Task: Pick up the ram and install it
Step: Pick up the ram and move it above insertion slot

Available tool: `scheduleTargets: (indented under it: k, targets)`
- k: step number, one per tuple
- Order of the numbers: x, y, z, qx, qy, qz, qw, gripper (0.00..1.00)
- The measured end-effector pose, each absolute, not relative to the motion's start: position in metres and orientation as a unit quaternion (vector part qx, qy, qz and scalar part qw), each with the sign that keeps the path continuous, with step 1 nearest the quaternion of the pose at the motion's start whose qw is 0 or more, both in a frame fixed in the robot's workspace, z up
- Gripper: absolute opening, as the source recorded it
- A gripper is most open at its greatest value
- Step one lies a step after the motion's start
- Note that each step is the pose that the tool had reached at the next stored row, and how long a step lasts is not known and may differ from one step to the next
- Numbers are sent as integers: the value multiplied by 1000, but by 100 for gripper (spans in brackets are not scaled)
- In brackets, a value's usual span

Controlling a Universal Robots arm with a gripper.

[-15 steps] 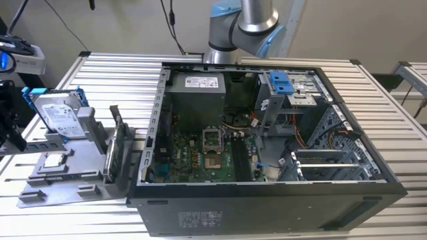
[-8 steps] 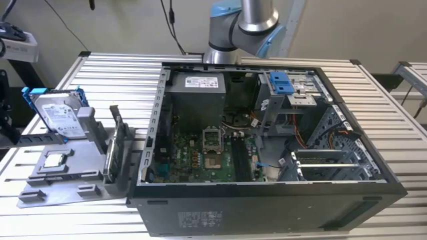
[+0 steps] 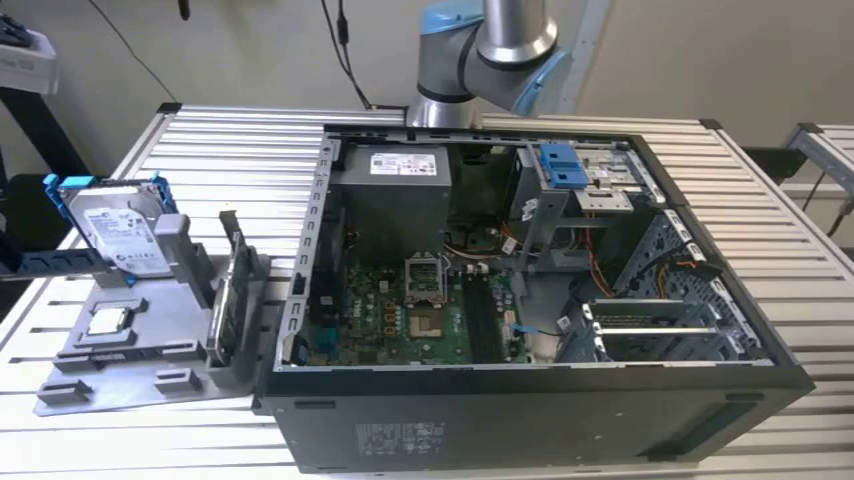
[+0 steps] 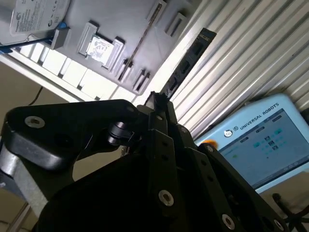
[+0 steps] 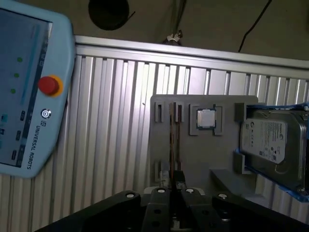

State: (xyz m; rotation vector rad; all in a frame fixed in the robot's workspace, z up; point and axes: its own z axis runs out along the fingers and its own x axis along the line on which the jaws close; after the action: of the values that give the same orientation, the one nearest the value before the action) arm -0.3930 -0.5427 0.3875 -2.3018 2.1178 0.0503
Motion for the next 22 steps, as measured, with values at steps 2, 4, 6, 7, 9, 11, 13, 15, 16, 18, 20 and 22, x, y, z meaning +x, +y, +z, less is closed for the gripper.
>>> scheduleTargets:
  k: [2,4,6,7,9,11,13,15,16,18,20,22]
  targets:
    - [-393,-543,392,-736,677,16,7,15]
    - [-393,-543,397,-736,677,16,7,15]
    - [-393,-543,401,-736,677,16,7,15]
    - [-393,-543,403,-736,677,16,7,15]
    - [-393,-543,407,-736,677,16,7,15]
    - [-393,-543,410,-736,677,16,7,15]
    - [-393,-543,412,-736,677,16,7,15]
    - [-393,-543,412,-736,677,16,7,15]
    - [-393,-543,412,-736,677,16,7,15]
    - [-393,-543,412,-736,677,16,7,15]
    - [-393,-543,412,-736,677,16,7,15]
    - [-393,-543,413,-736,677,16,7,15]
